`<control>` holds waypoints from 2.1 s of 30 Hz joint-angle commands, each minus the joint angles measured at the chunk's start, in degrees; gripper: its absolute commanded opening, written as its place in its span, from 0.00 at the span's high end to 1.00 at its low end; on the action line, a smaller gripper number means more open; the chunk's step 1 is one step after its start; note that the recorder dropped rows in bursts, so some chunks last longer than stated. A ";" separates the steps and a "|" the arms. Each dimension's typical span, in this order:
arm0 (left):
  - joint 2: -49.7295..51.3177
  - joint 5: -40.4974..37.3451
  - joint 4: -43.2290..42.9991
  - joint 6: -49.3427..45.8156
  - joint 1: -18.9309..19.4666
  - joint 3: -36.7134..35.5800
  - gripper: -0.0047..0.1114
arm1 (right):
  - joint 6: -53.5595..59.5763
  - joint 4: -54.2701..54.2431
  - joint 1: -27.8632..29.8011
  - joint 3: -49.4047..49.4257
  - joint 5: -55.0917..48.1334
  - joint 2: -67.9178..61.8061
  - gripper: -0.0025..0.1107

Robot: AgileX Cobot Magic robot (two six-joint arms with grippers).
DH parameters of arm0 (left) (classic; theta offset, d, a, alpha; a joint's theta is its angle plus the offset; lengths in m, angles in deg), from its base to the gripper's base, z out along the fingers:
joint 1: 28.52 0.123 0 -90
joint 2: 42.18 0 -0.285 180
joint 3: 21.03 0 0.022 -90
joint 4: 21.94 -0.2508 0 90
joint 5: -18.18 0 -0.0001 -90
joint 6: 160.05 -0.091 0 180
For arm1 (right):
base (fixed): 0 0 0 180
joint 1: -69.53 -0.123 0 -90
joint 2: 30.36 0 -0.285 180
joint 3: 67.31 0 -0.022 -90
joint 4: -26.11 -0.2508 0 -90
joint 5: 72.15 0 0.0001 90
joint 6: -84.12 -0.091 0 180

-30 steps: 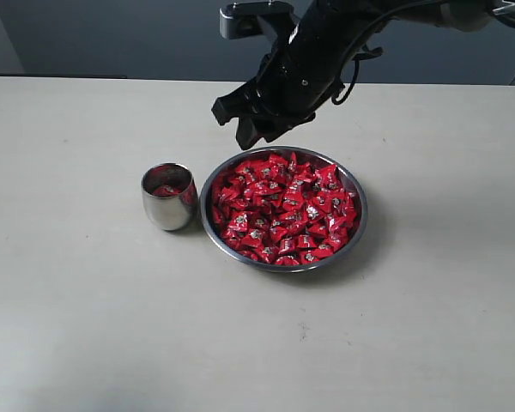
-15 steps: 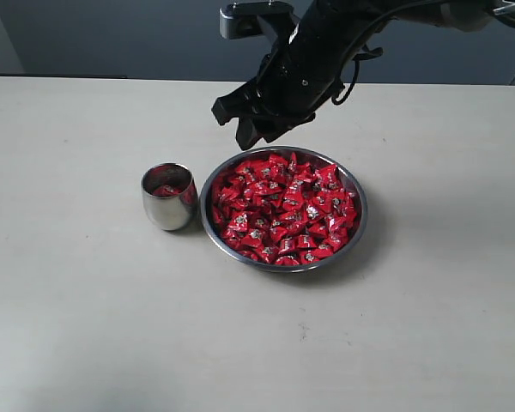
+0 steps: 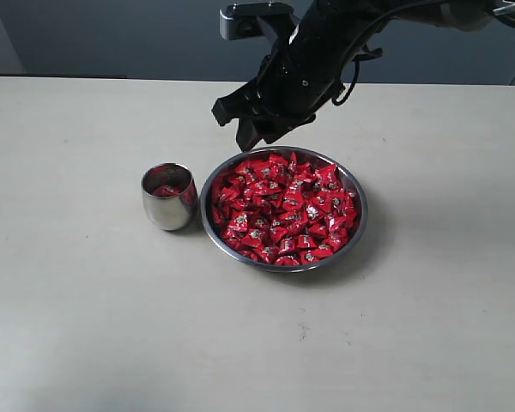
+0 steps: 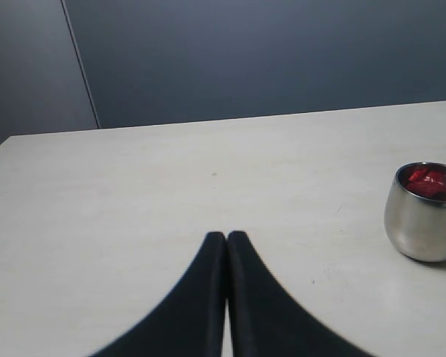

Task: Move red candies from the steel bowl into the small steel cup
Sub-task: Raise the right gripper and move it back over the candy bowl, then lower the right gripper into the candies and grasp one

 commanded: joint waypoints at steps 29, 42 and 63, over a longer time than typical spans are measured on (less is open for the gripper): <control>-0.27 0.11 -0.11 0.10 0.12 0.48 0.96 | 2.00 -12.40 2.30 21.71 4.89 5.99 0.63; -0.27 0.11 -0.11 0.10 0.12 0.48 0.96 | 0.55 -8.73 2.21 -1.48 -0.30 -13.15 0.63; -0.27 0.11 -0.11 0.10 0.12 0.48 0.96 | -4.42 0.00 -0.61 -7.28 -9.15 -10.31 0.98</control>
